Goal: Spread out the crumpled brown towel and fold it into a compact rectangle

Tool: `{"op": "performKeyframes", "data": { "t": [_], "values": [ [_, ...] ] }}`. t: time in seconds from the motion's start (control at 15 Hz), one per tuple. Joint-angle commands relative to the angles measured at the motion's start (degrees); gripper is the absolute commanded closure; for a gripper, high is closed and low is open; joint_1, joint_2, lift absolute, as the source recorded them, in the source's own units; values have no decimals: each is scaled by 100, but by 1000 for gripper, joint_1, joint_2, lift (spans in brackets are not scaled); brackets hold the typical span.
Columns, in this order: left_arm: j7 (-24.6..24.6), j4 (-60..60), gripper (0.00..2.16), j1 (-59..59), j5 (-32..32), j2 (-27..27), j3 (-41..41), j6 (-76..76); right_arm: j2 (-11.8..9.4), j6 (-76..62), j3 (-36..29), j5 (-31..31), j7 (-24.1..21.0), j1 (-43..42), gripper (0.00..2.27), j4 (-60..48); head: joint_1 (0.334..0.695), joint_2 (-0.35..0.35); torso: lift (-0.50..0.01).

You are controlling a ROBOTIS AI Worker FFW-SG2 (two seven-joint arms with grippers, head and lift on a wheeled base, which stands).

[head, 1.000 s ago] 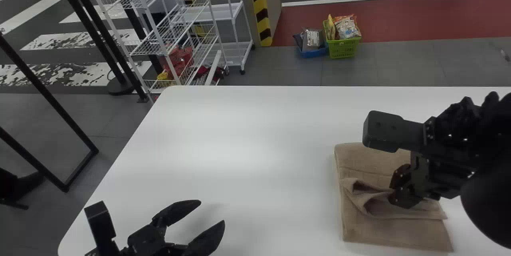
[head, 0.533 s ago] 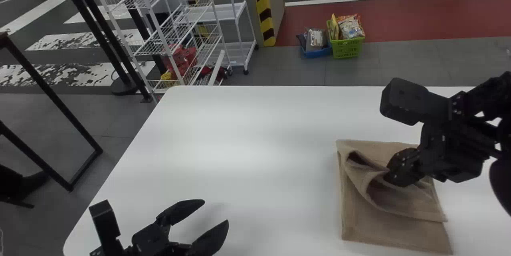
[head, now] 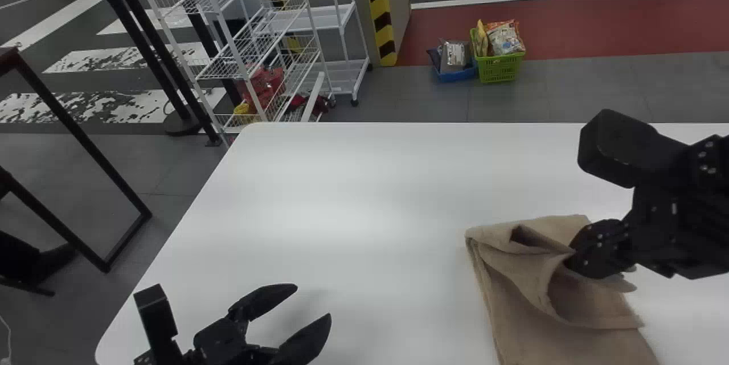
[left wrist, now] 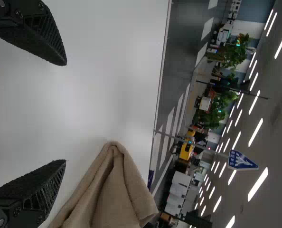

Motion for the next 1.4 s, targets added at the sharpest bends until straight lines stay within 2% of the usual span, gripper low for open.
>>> {"op": "performKeyframes", "data": {
  "t": [0.0, 0.27, 0.4, 0.53, 0.6, 1.0, 1.33],
  "values": [
    [7, 25, 80, 0, -14, -15, -24, 0, -119, -47, 89, 60, 28, 160, 1504, -22, 695, 286, -127],
    [16, 25, 80, 0, -40, -15, -51, 0, -339, -12, 326, 306, 28, 494, 1490, -145, 695, 269, -127],
    [16, 25, 80, -9, -40, -15, -51, 0, -348, 5, 432, 455, 28, 591, 1345, -145, 695, 269, -127],
    [25, 69, 80, -26, -40, -15, -59, -18, -356, 128, 493, 482, 28, 661, 880, -145, 695, 270, -127],
    [25, 86, 80, -44, -40, -15, -59, -18, -348, 199, 529, 491, 28, 679, 738, -145, 695, 270, -127],
    [33, 113, 80, -70, -66, -15, -59, 0, -444, 410, 652, 499, 28, 767, 711, -417, 695, 276, -127],
    [25, 130, 80, -79, -75, -15, -59, -18, -436, 410, 827, 702, 28, 767, 714, -409, 695, 287, -127]
  ]
}}
